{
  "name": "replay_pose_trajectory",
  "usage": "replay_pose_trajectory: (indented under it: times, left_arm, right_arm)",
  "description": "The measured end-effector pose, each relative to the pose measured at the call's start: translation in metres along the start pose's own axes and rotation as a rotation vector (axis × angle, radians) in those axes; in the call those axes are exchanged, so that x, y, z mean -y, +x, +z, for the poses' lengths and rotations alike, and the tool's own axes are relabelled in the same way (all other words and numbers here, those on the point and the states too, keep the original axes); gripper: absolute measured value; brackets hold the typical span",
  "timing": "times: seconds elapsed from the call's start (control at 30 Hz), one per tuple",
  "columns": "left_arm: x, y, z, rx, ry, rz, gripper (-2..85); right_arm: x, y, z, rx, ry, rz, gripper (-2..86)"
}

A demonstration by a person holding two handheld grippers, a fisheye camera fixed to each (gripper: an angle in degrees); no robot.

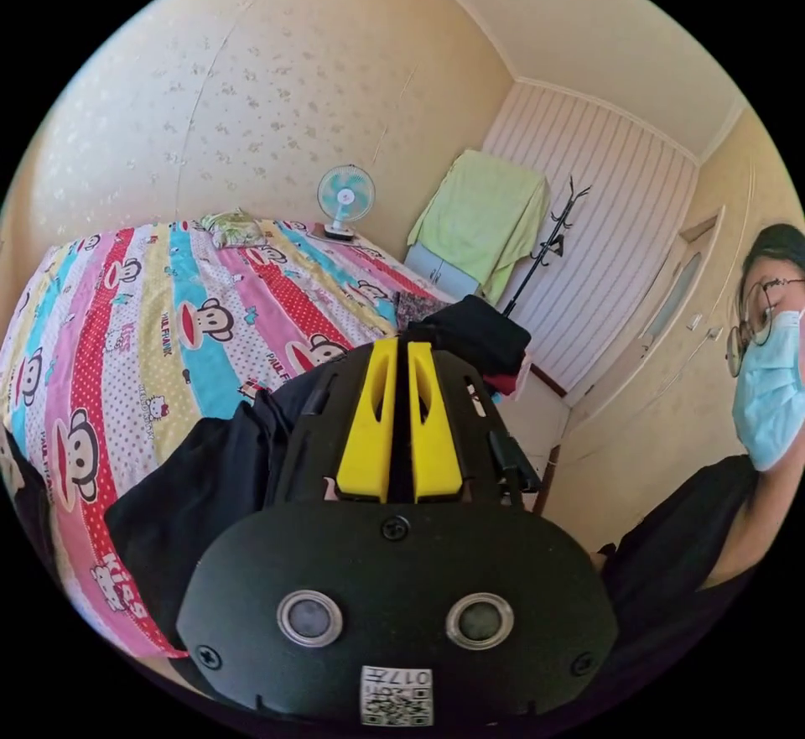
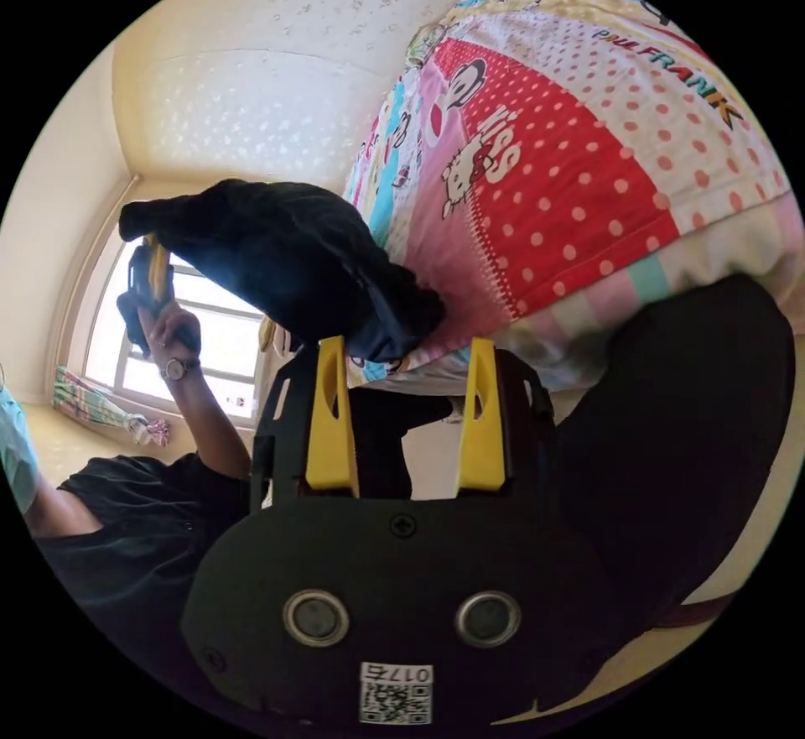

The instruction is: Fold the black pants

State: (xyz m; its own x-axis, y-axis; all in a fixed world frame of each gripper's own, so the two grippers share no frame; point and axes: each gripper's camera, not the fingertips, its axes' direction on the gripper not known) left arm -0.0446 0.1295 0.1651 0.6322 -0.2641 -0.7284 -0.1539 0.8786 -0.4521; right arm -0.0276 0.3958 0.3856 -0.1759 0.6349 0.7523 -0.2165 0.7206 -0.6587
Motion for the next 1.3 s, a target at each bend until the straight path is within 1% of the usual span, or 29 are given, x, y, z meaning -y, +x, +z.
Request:
replay_pose_trajectory:
  times: [0.1,0.17,0.2,0.23,0.27,0.33,0.4,0.5,0.57,0.73,0.8,0.87,0.93,1.0,1.07,1.1,1.17,1.2,1.23,1.27,1.3]
  left_arm:
    - [0.005,0.02,-0.046,0.061,0.072,0.05,0.0]
    - [0.006,0.029,-0.07,0.07,0.11,0.06,-0.1]
    - [0.005,0.033,-0.087,0.07,0.135,0.059,-0.1]
    - [0.005,0.035,-0.103,0.075,0.157,0.057,-0.1]
    - [0.004,0.036,-0.112,0.085,0.173,0.054,-0.1]
    - [0.001,0.039,-0.152,0.127,0.242,0.048,-0.1]
    - [-0.001,0.04,-0.182,0.144,0.291,0.036,-0.1]
    - [-0.006,0.04,-0.232,0.1,0.39,0.021,-0.1]
    - [-0.011,0.043,-0.262,0.059,0.462,0.019,-0.1]
    - [-0.018,0.063,-0.348,-0.032,0.658,0.058,-0.1]
    - [-0.009,0.071,-0.371,-0.034,0.694,0.106,-0.1]
    - [0.007,0.078,-0.392,0.004,0.712,0.154,0.0]
    - [0.036,0.077,-0.408,0.09,0.722,0.19,0.1]
    - [0.064,0.062,-0.411,0.141,0.71,0.174,0.1]
    - [0.1,0.035,-0.405,0.172,0.657,0.136,0.2]
    - [0.128,0.008,-0.395,0.18,0.601,0.085,0.3]
    - [0.173,-0.046,-0.369,0.171,0.517,-0.021,0.7]
    - [0.203,-0.085,-0.347,0.17,0.472,-0.074,1.0]
    - [0.232,-0.126,-0.321,0.177,0.429,-0.118,1.5]
    - [0.244,-0.146,-0.308,0.178,0.413,-0.148,1.8]
    - [0.264,-0.183,-0.284,0.192,0.377,-0.18,2.6]
  right_arm:
    - [-0.016,-0.019,0.016,-0.008,0.059,-0.07,20.9]
    - [-0.028,-0.037,0.029,-0.016,0.08,-0.17,20.8]
    - [-0.031,-0.042,0.03,0.009,0.081,-0.199,19.3]
    - [-0.037,-0.055,0.028,0.107,0.106,-0.304,16.1]
    - [-0.043,-0.068,0.022,0.141,0.145,-0.36,11.9]
    - [-0.047,-0.089,0.01,0.118,0.205,-0.39,8.5]
    - [-0.047,-0.113,-0.006,0.124,0.251,-0.448,6.9]
    - [-0.046,-0.163,-0.04,0.104,0.35,-0.601,5.0]
    - [-0.048,-0.211,-0.064,0.082,0.413,-0.755,4.0]
    - [-0.069,-0.306,-0.101,0.065,0.582,-0.963,3.3]
    - [-0.079,-0.341,-0.11,0.065,0.641,-1.04,3.1]
    - [-0.084,-0.385,-0.117,0.042,0.682,-1.143,3.1]
    - [-0.075,-0.416,-0.118,0.013,0.651,-1.177,3.0]
    - [-0.057,-0.44,-0.115,-0.002,0.613,-1.173,3.0]
    - [-0.012,-0.467,-0.101,-0.088,0.534,-1.134,3.0]
    - [0.004,-0.472,-0.095,-0.112,0.501,-1.11,3.0]
    - [0.08,-0.484,-0.064,-0.183,0.394,-0.984,3.2]
    - [0.101,-0.486,-0.055,-0.2,0.377,-0.953,3.3]
    - [0.146,-0.488,-0.033,-0.251,0.353,-0.901,3.6]
    - [0.192,-0.487,-0.008,-0.324,0.331,-0.851,4.0]
    - [0.215,-0.484,0.006,-0.366,0.317,-0.818,4.2]
